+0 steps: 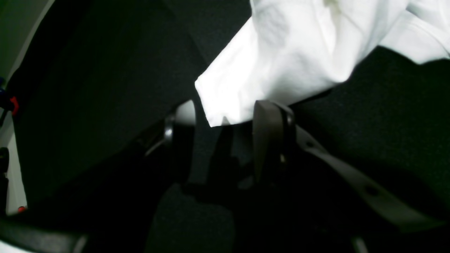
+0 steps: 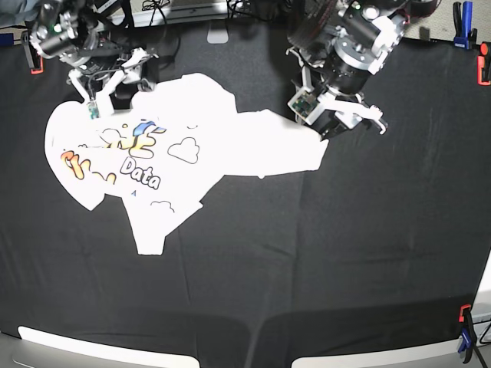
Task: Layout the t-shirt on the table in an organized manner, then fold the t-shirt properly
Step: 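Grasp the shirt with the right gripper and shift it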
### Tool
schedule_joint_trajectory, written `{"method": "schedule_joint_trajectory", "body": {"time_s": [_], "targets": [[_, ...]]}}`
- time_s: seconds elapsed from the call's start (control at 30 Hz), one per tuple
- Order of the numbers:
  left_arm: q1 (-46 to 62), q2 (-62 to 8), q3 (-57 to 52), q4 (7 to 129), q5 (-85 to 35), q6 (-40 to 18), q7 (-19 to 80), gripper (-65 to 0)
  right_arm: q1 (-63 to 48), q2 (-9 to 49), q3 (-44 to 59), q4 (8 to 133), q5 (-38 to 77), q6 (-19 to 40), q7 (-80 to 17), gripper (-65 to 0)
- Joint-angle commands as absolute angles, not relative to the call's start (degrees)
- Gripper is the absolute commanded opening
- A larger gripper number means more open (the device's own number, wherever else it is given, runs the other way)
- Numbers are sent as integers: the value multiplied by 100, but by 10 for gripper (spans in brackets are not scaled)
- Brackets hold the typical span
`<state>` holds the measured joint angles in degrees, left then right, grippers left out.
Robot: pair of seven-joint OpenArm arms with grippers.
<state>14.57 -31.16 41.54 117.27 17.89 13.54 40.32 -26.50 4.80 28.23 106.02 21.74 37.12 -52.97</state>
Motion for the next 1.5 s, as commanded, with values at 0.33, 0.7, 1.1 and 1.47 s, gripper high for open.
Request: {"method": "schedule_joint_trajectory", "body": {"time_s": [0.33,0.7,1.1,1.47], "targets": [[1411,-3146,4130,11837,1863,1507,3883,-396,-2331,537,2842,10071,2252,3719,-5183,-352],[856,-3144,4130,11839,1857,1509,3774,-396,-2571,943,3081,10075,1616,3900,-6001,-650],[-298,-2617,4130,11837,3,1413,3542,-396,-2626,2377,5802,10075,1678,3599,-5894,-650],[-1177,-956,4130,10143,-1199,357,3428,-396,-2447,2724,6412,10075,2801,3599,-6250,-650]]}}
